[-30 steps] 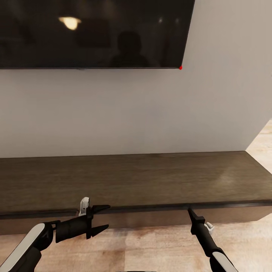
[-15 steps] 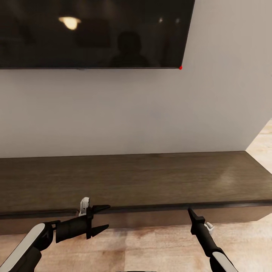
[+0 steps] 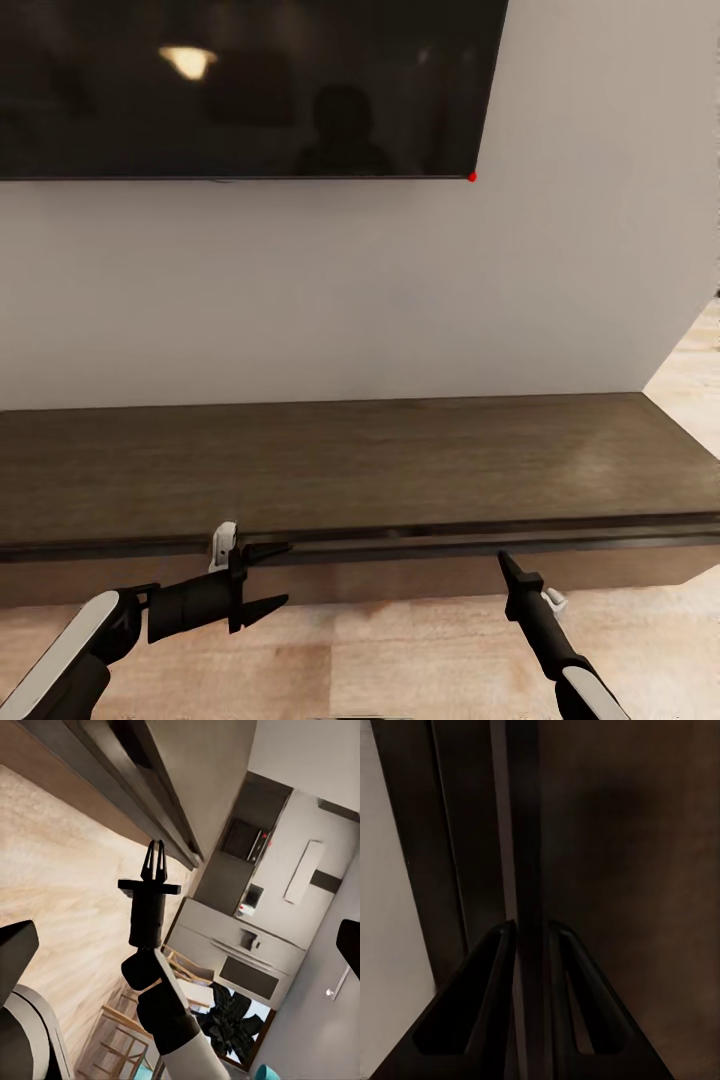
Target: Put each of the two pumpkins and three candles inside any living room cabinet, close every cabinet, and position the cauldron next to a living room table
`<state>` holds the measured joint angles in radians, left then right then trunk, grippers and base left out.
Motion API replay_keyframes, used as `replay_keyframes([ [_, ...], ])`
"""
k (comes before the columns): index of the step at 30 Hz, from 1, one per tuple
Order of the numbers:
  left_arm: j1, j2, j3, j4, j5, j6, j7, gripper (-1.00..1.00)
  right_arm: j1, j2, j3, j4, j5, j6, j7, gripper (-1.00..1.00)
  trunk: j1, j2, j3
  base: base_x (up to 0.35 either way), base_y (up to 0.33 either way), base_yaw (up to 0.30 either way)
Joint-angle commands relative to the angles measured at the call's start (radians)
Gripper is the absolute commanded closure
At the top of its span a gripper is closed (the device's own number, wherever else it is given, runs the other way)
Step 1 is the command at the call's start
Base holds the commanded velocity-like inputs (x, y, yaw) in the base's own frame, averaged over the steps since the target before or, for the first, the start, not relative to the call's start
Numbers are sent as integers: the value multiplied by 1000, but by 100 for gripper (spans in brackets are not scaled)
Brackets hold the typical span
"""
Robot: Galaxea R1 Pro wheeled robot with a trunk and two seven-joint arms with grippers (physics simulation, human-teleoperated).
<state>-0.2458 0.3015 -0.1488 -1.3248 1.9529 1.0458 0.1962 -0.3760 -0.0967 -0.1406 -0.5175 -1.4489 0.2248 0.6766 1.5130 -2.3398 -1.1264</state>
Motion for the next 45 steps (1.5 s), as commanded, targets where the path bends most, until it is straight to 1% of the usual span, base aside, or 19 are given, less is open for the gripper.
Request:
replay_keyframes([
  [1,-1,1,-1,-1,11,0,9,-100,0,0,1,2,-5,8,3,100,-1,0,-1,-214,0,0],
  [21,-1,1,-2,-1,11,0,9,-100,0,0,1,2,-5,8,4,100,-1,0,-1,-163,0,0],
  [45,0,1,-2,-1,11,0,9,-100,0,0,1,2,-5,8,4,100,-1,0,-1,-70,0,0],
])
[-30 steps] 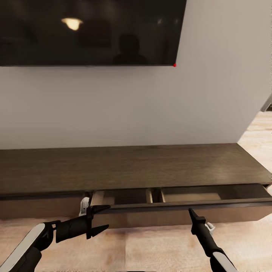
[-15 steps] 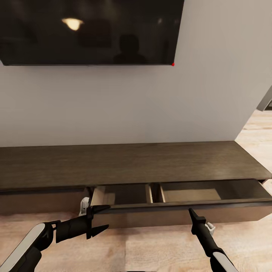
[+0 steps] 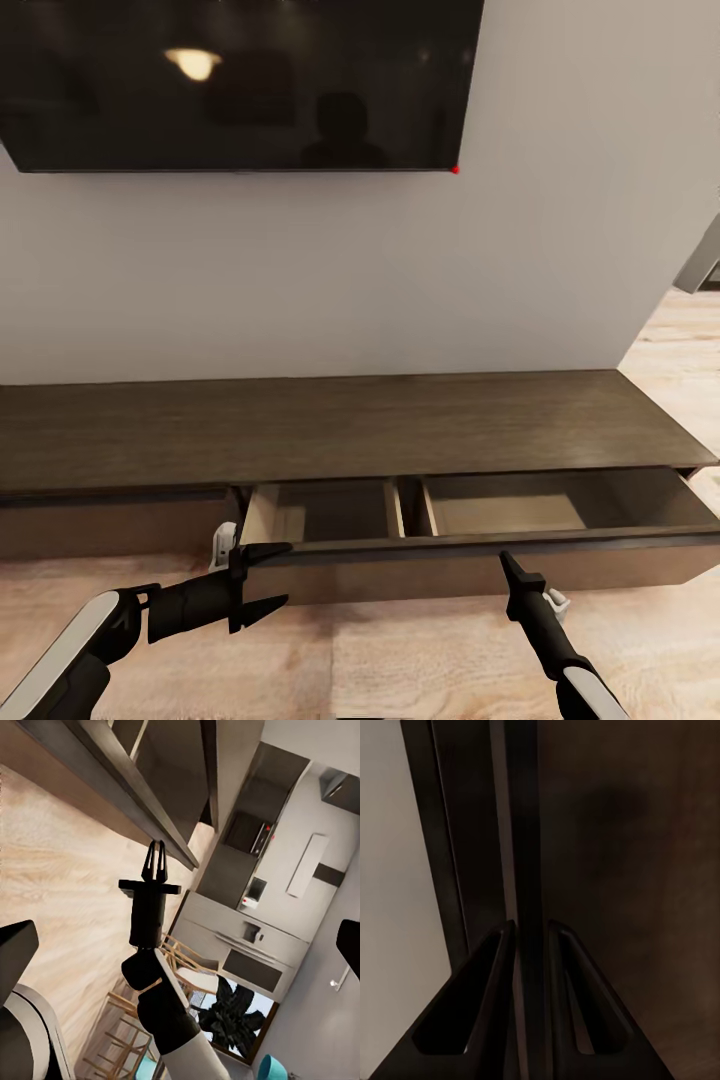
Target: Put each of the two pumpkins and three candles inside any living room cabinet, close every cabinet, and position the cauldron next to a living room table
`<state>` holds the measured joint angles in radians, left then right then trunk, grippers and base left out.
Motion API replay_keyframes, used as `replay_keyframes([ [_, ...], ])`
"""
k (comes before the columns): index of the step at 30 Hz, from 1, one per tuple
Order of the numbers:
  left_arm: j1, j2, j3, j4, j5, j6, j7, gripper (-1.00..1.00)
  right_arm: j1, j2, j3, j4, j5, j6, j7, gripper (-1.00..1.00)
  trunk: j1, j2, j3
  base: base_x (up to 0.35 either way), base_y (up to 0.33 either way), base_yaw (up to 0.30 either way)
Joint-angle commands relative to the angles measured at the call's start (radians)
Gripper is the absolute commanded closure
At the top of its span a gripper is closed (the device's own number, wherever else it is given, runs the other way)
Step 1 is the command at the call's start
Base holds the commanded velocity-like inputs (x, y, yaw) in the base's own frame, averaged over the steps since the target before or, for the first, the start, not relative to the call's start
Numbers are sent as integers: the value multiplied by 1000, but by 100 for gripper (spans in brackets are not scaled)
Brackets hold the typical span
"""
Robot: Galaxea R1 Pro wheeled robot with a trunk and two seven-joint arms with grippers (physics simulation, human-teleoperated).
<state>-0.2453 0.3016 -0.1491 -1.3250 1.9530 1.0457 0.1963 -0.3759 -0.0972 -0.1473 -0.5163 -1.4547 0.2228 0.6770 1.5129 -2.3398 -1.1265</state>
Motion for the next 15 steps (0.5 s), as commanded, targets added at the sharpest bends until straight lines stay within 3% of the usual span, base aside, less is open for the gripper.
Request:
replay_keyframes([
  [1,-1,1,-1,0,11,0,9,-100,0,1,8,1,0,10,4,100,0,0,-1,-74,0,0],
  [15,-1,1,-1,0,11,0,9,-100,0,0,8,1,0,10,6,100,0,0,-1,-57,0,0],
])
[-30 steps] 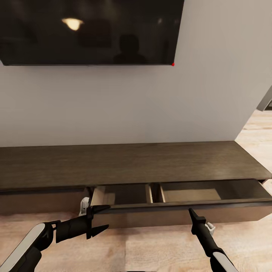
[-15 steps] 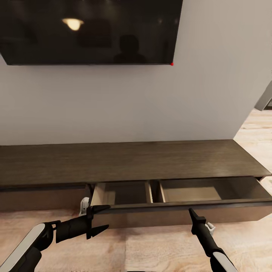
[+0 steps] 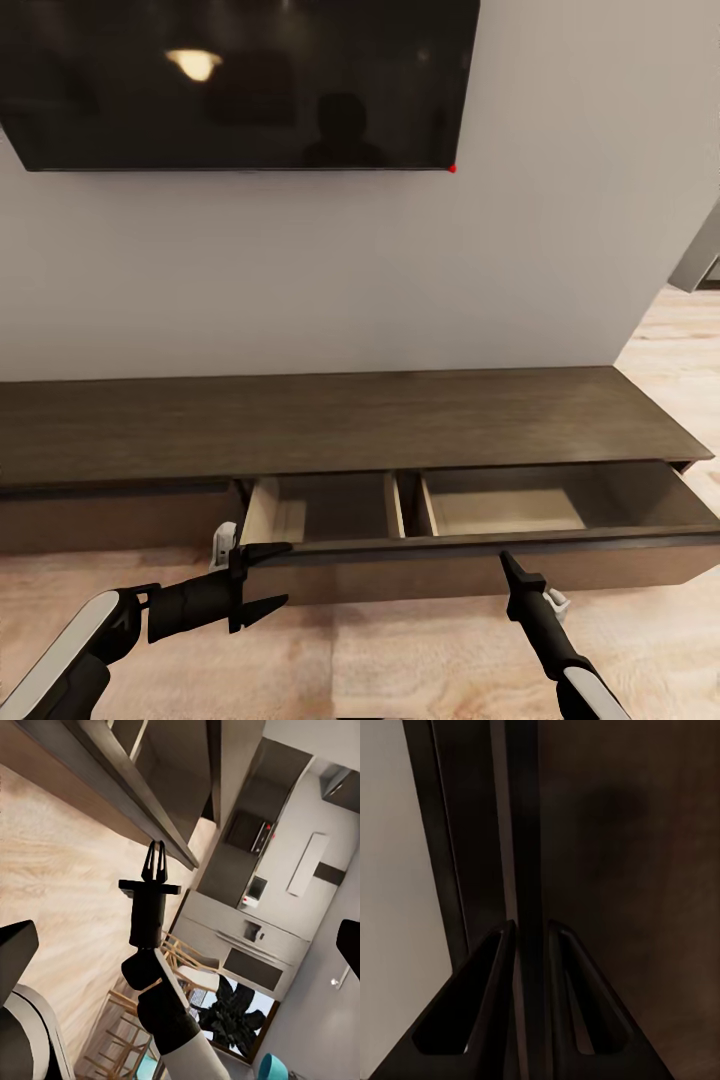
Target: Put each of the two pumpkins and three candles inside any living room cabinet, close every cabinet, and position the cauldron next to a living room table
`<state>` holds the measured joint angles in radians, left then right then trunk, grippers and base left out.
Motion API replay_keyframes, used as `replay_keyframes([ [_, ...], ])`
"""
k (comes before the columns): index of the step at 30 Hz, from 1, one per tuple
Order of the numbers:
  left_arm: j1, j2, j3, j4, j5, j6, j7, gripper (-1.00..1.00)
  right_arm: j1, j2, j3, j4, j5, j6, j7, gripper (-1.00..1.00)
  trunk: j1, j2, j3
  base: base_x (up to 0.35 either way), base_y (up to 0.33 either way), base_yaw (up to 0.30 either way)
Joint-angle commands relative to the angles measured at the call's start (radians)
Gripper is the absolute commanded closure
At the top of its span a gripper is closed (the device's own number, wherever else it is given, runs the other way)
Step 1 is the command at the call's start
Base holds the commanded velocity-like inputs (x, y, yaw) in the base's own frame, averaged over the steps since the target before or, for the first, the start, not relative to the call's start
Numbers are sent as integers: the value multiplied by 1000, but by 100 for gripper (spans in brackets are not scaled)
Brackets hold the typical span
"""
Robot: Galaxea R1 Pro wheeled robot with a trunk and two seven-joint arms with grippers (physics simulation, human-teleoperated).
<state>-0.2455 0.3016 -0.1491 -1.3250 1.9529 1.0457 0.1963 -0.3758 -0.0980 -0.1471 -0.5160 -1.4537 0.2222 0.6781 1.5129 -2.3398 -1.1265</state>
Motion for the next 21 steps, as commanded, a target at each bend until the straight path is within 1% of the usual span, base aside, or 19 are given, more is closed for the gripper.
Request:
replay_keyframes([
  [1,-1,1,-1,0,11,0,9,-100,0,0,8,1,-1,11,4,100,0,0,-1,-123,0,0],
  [21,-1,1,-3,0,11,0,9,-100,0,0,8,1,-1,11,5,100,0,0,-1,-82,0,0],
])
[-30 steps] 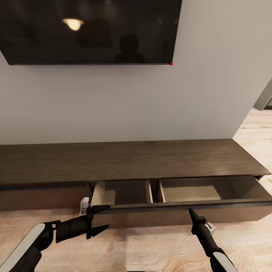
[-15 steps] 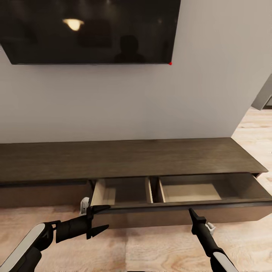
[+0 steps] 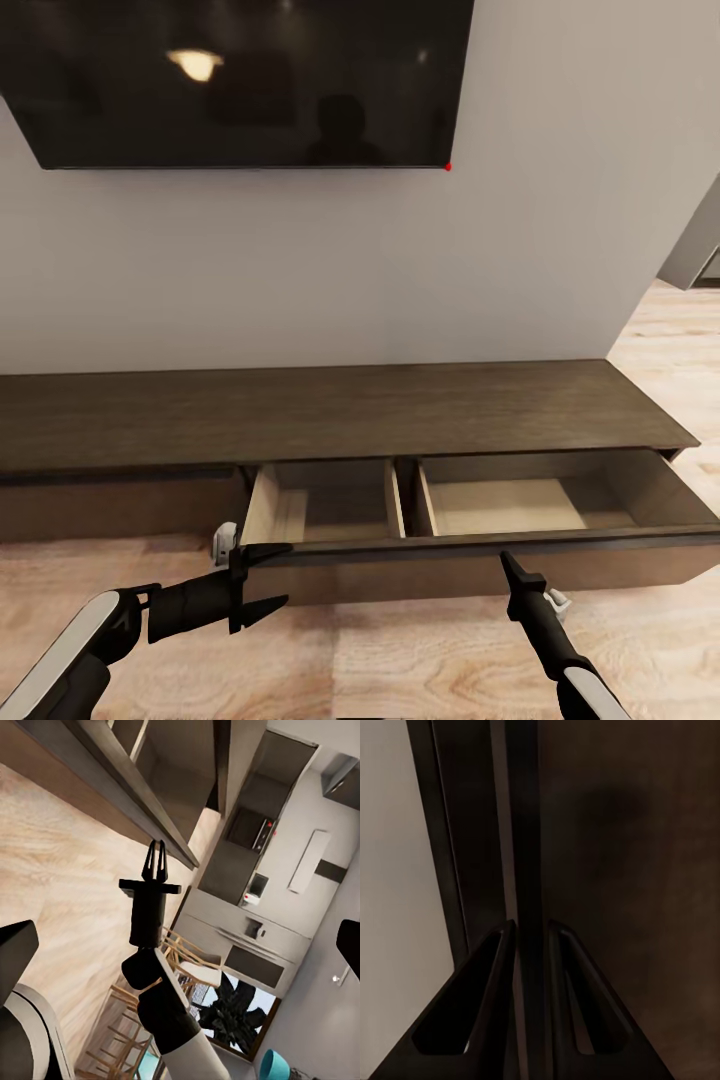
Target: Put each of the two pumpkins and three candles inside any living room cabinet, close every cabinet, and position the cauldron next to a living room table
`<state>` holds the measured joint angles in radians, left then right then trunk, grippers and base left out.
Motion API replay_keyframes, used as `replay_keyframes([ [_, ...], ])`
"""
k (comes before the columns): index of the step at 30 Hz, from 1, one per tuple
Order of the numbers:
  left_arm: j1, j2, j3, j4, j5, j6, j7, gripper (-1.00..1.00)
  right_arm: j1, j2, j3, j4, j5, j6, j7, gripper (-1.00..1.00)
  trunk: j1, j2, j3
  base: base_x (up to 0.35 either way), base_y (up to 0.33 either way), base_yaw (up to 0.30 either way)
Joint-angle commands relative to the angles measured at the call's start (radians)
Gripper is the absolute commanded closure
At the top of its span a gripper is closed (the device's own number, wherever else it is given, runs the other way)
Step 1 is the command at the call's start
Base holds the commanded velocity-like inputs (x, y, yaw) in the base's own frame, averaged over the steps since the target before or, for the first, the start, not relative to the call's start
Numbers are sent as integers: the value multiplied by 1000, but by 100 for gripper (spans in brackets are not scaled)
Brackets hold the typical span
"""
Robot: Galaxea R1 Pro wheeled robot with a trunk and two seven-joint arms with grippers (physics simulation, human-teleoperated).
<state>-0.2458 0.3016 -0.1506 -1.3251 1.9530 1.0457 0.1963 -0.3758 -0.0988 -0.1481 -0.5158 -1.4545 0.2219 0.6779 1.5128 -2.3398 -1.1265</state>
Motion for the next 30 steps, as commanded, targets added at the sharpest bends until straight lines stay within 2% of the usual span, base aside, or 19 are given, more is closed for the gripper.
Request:
replay_keyframes([
  [1,0,1,-1,0,10,0,9,-100,0,1,8,0,0,11,5,100,0,0,-1,-34,0,0],
  [30,0,1,-1,0,10,0,9,-100,0,1,8,0,0,13,5,100,0,0,-1,-83,0,0],
])
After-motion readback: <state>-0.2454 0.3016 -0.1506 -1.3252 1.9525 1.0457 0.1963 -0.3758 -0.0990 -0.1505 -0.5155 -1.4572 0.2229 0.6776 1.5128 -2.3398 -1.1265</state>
